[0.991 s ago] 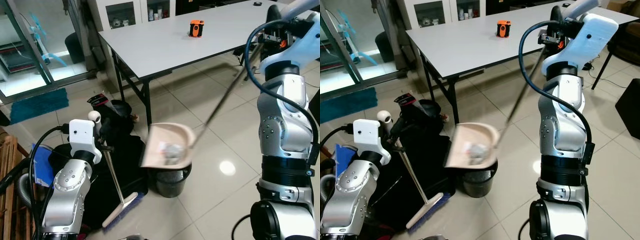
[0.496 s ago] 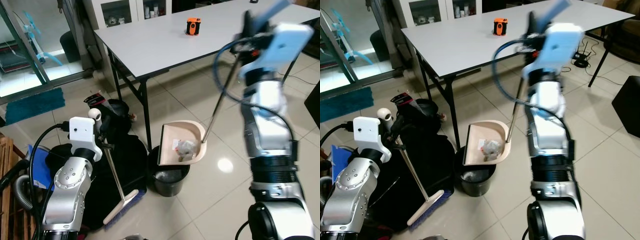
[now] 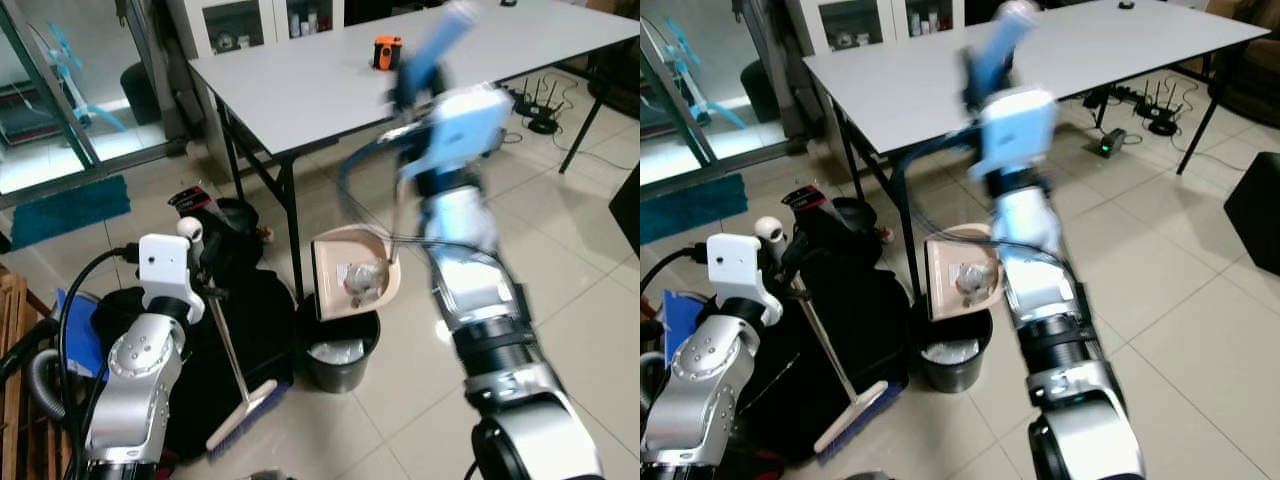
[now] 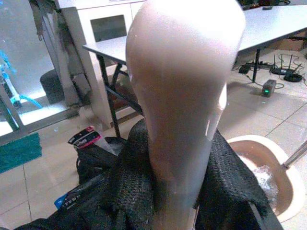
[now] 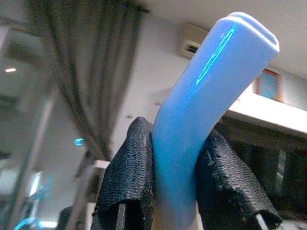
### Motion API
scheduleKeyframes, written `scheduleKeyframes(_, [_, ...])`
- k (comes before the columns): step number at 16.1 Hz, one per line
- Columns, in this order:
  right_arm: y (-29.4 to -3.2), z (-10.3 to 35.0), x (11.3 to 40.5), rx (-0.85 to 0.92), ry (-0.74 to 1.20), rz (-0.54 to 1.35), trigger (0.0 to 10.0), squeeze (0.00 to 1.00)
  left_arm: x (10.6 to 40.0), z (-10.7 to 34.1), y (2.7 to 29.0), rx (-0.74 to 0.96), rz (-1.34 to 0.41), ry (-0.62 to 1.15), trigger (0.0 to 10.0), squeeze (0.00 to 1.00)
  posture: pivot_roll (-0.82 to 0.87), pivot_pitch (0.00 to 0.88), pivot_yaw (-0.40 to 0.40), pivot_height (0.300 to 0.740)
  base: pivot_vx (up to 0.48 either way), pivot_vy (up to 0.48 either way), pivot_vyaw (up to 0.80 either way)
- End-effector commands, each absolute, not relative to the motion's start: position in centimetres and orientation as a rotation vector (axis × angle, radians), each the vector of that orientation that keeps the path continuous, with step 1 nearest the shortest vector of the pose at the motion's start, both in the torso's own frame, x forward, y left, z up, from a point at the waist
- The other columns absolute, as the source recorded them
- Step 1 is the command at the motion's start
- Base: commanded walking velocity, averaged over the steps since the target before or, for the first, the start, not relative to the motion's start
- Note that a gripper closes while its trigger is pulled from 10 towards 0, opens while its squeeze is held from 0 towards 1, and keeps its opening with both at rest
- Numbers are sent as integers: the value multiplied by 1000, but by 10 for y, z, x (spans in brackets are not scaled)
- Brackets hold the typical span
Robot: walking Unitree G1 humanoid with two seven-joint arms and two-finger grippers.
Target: Sweep floor
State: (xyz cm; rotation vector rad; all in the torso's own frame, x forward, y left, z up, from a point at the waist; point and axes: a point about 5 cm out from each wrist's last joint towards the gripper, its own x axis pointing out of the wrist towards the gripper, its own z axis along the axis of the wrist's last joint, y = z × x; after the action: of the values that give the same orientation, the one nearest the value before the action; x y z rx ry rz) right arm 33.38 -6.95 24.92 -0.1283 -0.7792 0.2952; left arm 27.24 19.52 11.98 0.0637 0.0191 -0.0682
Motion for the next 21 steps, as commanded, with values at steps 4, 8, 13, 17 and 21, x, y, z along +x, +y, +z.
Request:
scheduleKeyframes(4, [-41,249,319,-203,-893,436,10000,0,273,129,199,85,-58,-13,10000,0,68,0,73,740,0,0,0])
scheduleKeyframes(8, [-22,231,311,-294,-869,579,10000,0,274,128,198,86,-62,-13,10000,0,67,0,73,740,0,0,0])
scheduleKeyframes(13, [-10,216,305,-345,-845,665,10000,0,275,128,198,86,-67,-14,10000,0,67,0,73,740,0,0,0])
scheduleKeyframes(17, [-9,214,305,-360,-843,665,10000,0,275,128,198,87,-68,-15,10000,0,69,0,73,740,0,0,0])
scheduleKeyframes(21, [-14,212,311,-394,-804,651,10000,0,277,128,197,89,-76,-16,10000,0,65,0,75,740,0,0,0])
